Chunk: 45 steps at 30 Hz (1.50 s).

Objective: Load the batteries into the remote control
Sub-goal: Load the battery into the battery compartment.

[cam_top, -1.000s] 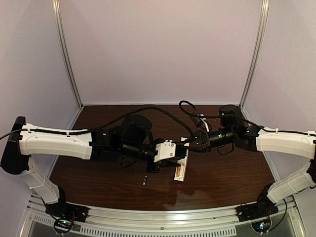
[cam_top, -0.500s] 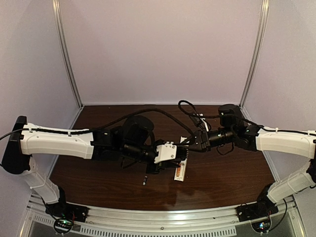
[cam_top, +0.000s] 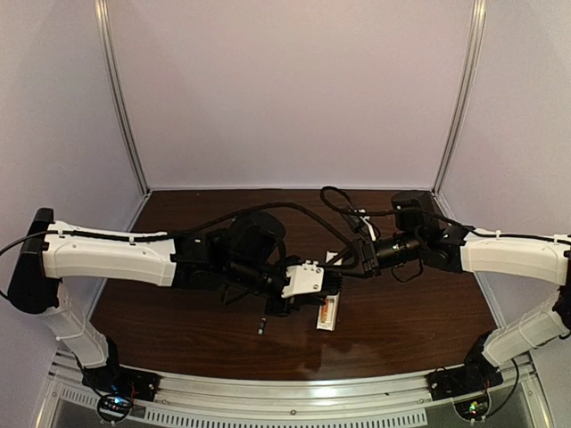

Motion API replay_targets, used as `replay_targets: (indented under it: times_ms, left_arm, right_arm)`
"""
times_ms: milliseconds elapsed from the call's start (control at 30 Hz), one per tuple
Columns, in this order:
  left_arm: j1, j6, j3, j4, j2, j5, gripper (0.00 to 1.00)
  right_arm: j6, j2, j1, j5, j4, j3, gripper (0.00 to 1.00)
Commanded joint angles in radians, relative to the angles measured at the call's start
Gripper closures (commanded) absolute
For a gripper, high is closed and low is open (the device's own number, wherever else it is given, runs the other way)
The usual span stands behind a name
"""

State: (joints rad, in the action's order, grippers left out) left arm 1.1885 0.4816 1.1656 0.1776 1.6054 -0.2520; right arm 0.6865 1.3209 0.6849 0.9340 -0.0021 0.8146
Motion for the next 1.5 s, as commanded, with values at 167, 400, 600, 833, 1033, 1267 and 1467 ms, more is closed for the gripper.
replay_targets:
  times_ms: [167, 400, 600, 833, 1033, 1267, 1467]
  left_arm:
    - [0.009, 0.046, 0.062, 0.132, 0.065, 0.067, 0.9]
    - [0.029, 0.048, 0.102, 0.193, 0.113, 0.114, 0.91]
    - [0.042, 0.051, 0.142, 0.241, 0.15, 0.167, 0.91]
    - [0.084, 0.048, 0.204, 0.311, 0.222, 0.286, 0.91]
    - [0.107, 0.057, 0.227, 0.362, 0.275, 0.399, 0.9]
    - [0.129, 0.077, 0.239, 0.383, 0.28, 0.52, 0.86]
    - [0.145, 0.076, 0.25, 0.393, 0.276, 0.578, 0.83]
  right_arm:
    - [-0.002, 0.003, 0.008, 0.023, 0.021, 0.053, 1.0]
    - [0.003, 0.007, 0.008, 0.023, 0.02, 0.057, 1.0]
    - [0.018, 0.006, 0.008, 0.028, 0.031, 0.054, 1.0]
    - [0.047, 0.014, 0.008, 0.034, 0.068, 0.045, 1.0]
    - [0.063, 0.012, 0.008, 0.04, 0.082, 0.042, 1.0]
    - [0.08, 0.018, 0.008, 0.04, 0.088, 0.038, 1.0]
    - [0.077, 0.014, 0.007, 0.033, 0.074, 0.037, 1.0]
